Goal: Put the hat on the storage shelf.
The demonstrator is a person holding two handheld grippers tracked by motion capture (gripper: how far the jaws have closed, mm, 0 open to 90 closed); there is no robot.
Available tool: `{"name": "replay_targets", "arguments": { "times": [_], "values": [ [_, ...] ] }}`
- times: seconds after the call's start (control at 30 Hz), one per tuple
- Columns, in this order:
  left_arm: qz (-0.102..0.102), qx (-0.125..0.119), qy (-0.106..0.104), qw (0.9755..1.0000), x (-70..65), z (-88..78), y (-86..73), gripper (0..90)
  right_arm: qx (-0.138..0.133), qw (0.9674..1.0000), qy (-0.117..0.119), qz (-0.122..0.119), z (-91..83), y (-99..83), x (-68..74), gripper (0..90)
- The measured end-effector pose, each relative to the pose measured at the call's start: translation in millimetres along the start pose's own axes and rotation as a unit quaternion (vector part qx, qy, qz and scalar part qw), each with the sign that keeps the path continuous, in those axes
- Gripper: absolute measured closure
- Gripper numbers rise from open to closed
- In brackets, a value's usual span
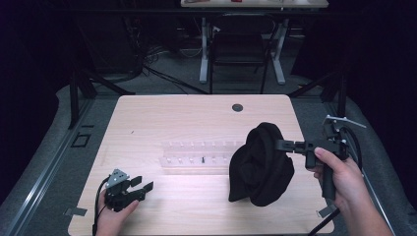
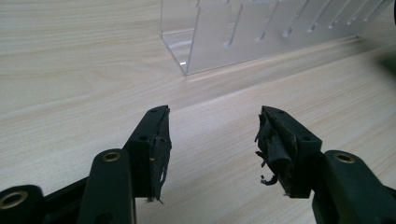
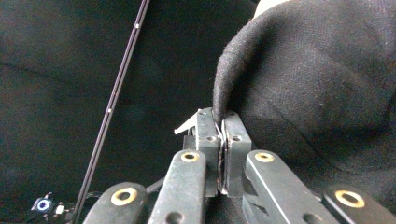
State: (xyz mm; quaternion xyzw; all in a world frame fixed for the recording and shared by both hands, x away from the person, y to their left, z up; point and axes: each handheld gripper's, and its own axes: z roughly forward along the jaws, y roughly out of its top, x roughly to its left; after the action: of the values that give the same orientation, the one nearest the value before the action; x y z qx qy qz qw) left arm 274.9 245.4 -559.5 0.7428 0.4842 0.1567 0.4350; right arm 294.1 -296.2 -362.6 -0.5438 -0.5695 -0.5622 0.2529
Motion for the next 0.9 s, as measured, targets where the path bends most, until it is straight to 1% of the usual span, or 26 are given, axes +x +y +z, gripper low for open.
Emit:
{"name": "replay_targets", "arguments": {
  "times": [0.13,0.17,0.2,0.33,0.4,0.47,0.57,0.63,0.7,0.87,0.9],
  "values": [
    [0.000,0.001,-0.001,1.0000,0.6,-0.2,0.1,43.9,-0.004,1.0000,-0.001,0.003,3.7,3.7,4.7,88.1],
    [0.000,0.001,-0.001,1.0000,0.6,-0.2,0.2,43.9,0.000,1.0000,-0.002,-0.001,3.8,5.0,5.0,88.1],
    [0.000,0.001,-0.001,1.0000,0.6,-0.2,0.2,44.0,0.002,1.0000,-0.002,-0.001,4.4,6.0,5.6,88.1],
    [0.000,0.000,-0.001,1.0000,0.2,-0.3,0.2,43.9,-0.006,1.0000,-0.006,0.003,8.4,10.0,10.1,88.1],
    [0.000,0.000,-0.001,1.0000,0.4,-0.4,0.3,43.9,-0.001,1.0000,-0.006,-0.005,10.3,13.1,13.8,88.0],
    [0.000,0.000,-0.001,1.0000,0.5,-0.4,0.3,43.9,0.000,0.9999,-0.008,-0.007,11.0,14.1,15.6,88.1],
    [0.001,0.001,-0.001,1.0000,0.6,-0.2,0.3,43.9,0.001,0.9999,-0.002,-0.011,14.4,16.8,19.7,88.1],
    [0.001,0.001,-0.001,1.0000,0.4,-0.2,0.4,43.9,-0.001,1.0000,-0.003,-0.009,17.6,19.1,22.0,88.1],
    [0.001,0.000,-0.001,1.0000,0.3,-0.4,0.4,43.9,0.003,0.9999,-0.007,-0.010,22.3,22.6,25.0,88.0],
    [0.000,0.000,-0.002,1.0000,0.8,-0.3,0.5,43.9,0.007,0.9999,-0.003,-0.012,29.4,26.9,30.0,88.1],
    [0.001,0.000,-0.002,1.0000,0.7,-0.5,0.6,44.0,0.007,0.9999,0.000,-0.010,33.2,28.8,32.1,88.1]
  ]
}}
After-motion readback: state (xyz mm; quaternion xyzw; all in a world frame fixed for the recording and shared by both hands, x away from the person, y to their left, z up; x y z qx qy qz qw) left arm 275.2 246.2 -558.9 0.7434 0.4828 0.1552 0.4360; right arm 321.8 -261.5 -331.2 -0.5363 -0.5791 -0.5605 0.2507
